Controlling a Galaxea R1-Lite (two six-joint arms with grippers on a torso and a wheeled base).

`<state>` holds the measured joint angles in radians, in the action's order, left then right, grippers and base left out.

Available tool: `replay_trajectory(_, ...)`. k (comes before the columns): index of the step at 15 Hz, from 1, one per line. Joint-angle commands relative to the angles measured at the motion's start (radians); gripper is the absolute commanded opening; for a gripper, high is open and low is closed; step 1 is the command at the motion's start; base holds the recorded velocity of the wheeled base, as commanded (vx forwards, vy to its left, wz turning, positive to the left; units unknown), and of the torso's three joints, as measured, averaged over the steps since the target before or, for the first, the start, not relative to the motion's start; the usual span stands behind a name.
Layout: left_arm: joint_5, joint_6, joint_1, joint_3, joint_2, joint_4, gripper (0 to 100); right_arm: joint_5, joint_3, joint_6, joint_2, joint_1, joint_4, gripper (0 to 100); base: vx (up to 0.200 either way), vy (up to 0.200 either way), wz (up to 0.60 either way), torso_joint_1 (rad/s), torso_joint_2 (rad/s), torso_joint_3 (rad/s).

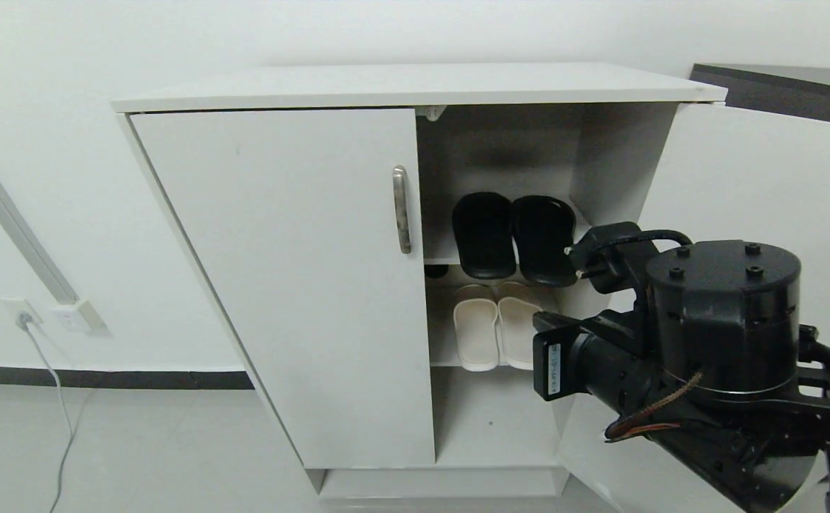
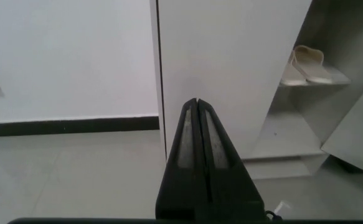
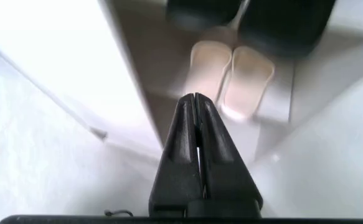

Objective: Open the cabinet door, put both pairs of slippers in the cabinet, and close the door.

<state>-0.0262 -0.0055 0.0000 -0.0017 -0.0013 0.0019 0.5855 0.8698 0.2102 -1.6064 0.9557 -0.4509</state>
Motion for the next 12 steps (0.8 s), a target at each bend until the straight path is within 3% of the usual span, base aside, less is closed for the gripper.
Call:
replay_trajectory(1, 0.0, -0.001, 0.0, 0.0, 0.001, 0.001, 0, 0.0, -0.021, -0.008, -0.01, 0.0, -0.003, 0, -0.2, 0.0, 0.0, 0.002, 0.0, 0.007)
replay_trajectory(9, 0.0, -0.002, 0.0, 0.0, 0.001, 0.001, 0, -0.013, -0.032, -0.009, -0.03, -0.014, -0.009, 0, -0.2, 0.0, 0.0, 0.002, 0.0, 0.002)
replay_trajectory(12, 0.002, -0.002, 0.0, 0.0, 0.001, 0.0, 0, -0.016, -0.035, -0.009, -0.03, -0.015, -0.009, 0, 0.0, 0.0, 0.0, 0.0, 0.0, 0.0)
